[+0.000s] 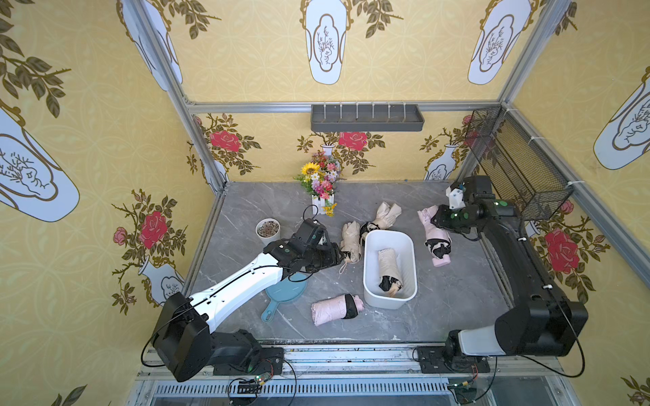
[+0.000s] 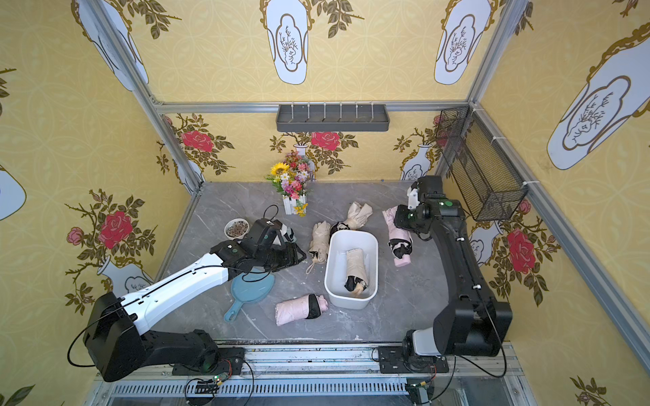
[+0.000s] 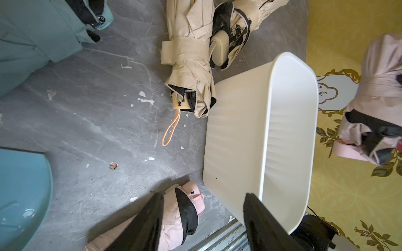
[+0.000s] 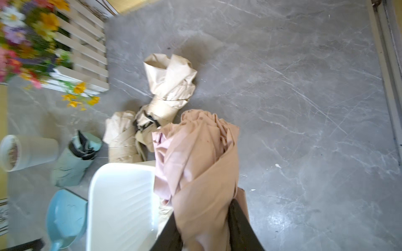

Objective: Put the umbrella into the storage box
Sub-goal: Pick up the umbrella from the center of the board, then place the umbrella in the storage box.

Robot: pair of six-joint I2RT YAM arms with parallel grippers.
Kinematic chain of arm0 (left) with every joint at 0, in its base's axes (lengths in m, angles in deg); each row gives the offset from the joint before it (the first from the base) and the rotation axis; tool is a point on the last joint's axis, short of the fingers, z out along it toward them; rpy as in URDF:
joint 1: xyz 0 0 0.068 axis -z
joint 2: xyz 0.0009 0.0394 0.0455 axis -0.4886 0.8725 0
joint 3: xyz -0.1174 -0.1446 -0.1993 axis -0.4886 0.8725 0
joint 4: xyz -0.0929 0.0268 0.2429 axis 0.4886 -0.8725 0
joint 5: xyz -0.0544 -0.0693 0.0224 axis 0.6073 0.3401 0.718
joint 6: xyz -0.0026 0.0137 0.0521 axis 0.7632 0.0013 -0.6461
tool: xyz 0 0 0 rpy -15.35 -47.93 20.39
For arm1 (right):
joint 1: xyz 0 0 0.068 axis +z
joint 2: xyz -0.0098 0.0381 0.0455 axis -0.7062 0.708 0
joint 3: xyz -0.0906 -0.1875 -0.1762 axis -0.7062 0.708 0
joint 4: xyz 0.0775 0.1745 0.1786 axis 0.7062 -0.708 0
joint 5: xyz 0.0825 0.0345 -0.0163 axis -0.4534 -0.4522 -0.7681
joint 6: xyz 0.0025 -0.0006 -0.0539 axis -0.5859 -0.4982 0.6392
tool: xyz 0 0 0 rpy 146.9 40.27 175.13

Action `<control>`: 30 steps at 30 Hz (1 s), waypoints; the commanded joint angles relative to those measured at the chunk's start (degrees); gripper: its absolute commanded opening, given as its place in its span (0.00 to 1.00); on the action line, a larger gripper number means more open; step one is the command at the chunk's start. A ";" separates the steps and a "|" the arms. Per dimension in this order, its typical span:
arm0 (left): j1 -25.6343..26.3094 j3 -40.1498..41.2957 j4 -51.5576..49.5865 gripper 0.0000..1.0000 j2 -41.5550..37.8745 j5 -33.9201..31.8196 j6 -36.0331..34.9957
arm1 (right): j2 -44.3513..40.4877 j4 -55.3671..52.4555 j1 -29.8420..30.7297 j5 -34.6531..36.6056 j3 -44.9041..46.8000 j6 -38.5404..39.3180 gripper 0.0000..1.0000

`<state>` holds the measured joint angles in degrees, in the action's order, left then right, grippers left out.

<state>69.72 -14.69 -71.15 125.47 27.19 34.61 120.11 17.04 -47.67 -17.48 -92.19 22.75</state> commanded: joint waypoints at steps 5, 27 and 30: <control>-0.12 1.97 1.69 0.63 -0.61 -0.15 -0.04 | -7.37 -1.18 7.15 -4.30 1.09 -18.53 0.23; -0.13 3.79 3.76 0.62 -0.02 1.41 1.65 | -2.62 17.52 31.92 18.96 18.51 -42.79 0.18; -0.13 4.05 3.80 0.62 -0.33 1.18 1.57 | -1.13 20.17 32.19 18.84 20.30 -42.79 0.18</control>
<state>69.65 -11.13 -68.09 125.49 28.03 36.12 118.20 32.12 -15.67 -0.78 -72.80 -18.98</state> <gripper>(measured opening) 0.619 0.299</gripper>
